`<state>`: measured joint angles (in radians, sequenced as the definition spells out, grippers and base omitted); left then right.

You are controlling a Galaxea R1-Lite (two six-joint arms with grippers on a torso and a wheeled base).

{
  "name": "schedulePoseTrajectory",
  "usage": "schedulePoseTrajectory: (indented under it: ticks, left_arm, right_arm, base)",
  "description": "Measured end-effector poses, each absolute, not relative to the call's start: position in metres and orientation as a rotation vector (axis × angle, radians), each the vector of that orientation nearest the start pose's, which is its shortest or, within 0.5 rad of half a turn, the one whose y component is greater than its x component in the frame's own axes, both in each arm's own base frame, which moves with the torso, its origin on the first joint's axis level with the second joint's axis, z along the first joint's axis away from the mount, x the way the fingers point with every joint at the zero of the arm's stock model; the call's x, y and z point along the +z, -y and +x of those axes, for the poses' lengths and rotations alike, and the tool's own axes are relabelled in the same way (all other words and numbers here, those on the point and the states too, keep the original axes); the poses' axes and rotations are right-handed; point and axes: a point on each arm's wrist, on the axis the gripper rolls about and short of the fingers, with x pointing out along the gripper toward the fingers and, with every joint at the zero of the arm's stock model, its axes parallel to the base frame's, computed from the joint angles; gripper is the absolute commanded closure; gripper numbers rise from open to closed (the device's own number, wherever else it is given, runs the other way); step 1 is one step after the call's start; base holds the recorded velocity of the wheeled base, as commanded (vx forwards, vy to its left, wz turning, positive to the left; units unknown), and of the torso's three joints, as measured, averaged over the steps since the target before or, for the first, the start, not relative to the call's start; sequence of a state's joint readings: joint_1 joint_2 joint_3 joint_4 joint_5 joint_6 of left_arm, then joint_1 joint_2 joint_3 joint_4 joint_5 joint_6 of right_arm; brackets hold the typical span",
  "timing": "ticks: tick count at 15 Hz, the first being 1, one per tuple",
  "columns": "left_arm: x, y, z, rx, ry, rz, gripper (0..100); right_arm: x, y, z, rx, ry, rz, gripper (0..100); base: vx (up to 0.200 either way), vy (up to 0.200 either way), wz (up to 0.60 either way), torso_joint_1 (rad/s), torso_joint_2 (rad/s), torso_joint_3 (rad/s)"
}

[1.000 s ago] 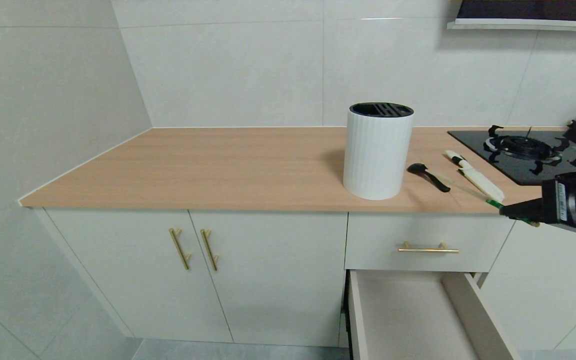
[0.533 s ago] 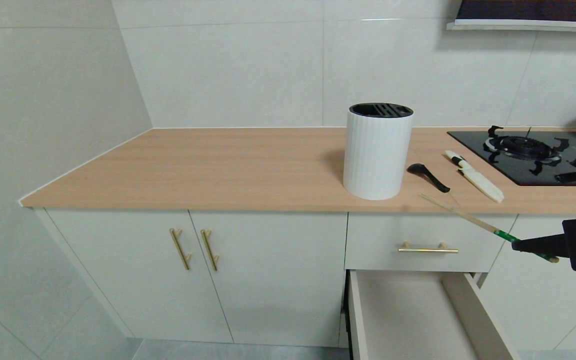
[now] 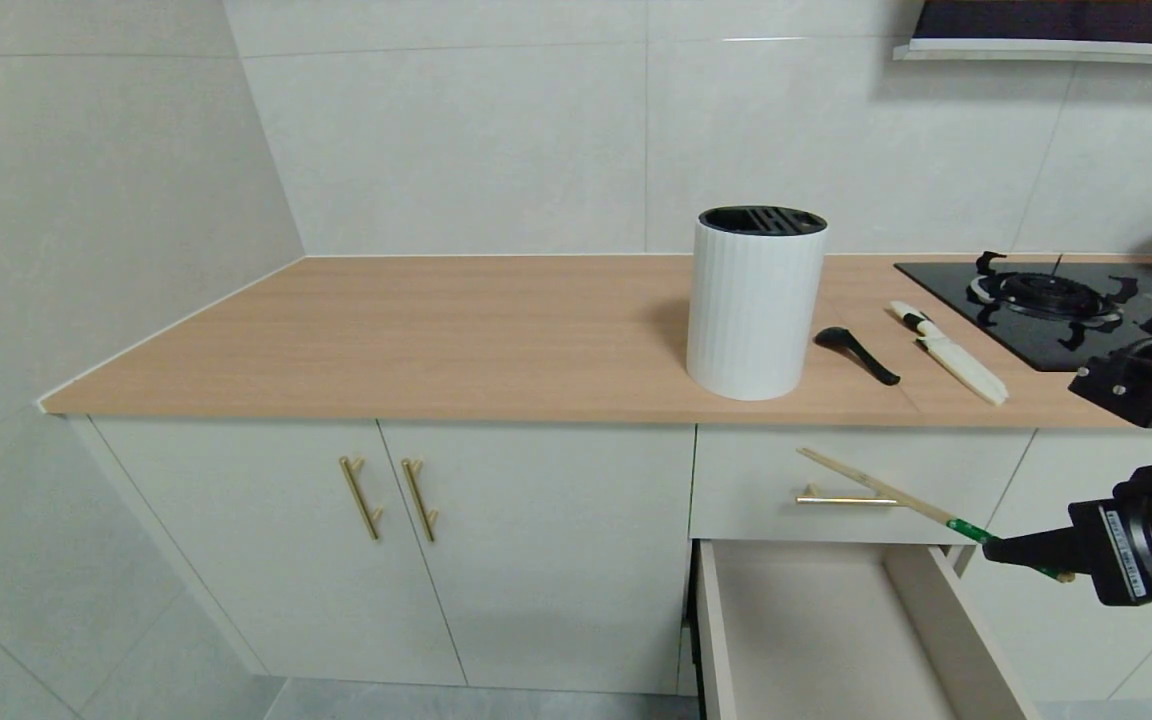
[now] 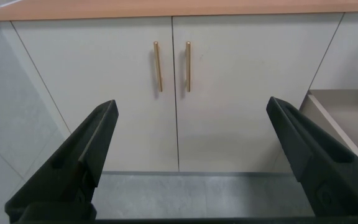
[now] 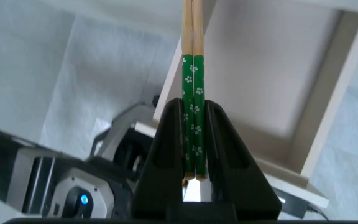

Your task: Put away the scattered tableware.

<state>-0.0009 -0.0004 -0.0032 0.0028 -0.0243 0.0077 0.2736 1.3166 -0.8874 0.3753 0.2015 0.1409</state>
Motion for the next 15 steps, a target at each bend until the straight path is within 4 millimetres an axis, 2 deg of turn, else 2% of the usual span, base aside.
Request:
schedulePoseTrajectory:
  ticks: [4, 15]
  left_arm:
    - [0.076, 0.001, -0.023, -0.025, 0.001, 0.008, 0]
    - [0.076, 0.001, -0.023, -0.024, 0.0, 0.008, 0]
  right_arm:
    - [0.206, -0.058, 0.179, 0.408, -0.869, 0.083, 100]
    - [0.192, -0.065, 0.188, 0.421, -0.907, 0.071, 100]
  base:
    - [0.0, 0.0, 0.0, -0.088, 0.23, 0.138]
    - [0.0, 0.0, 0.0, -0.152, 0.45, 0.3]
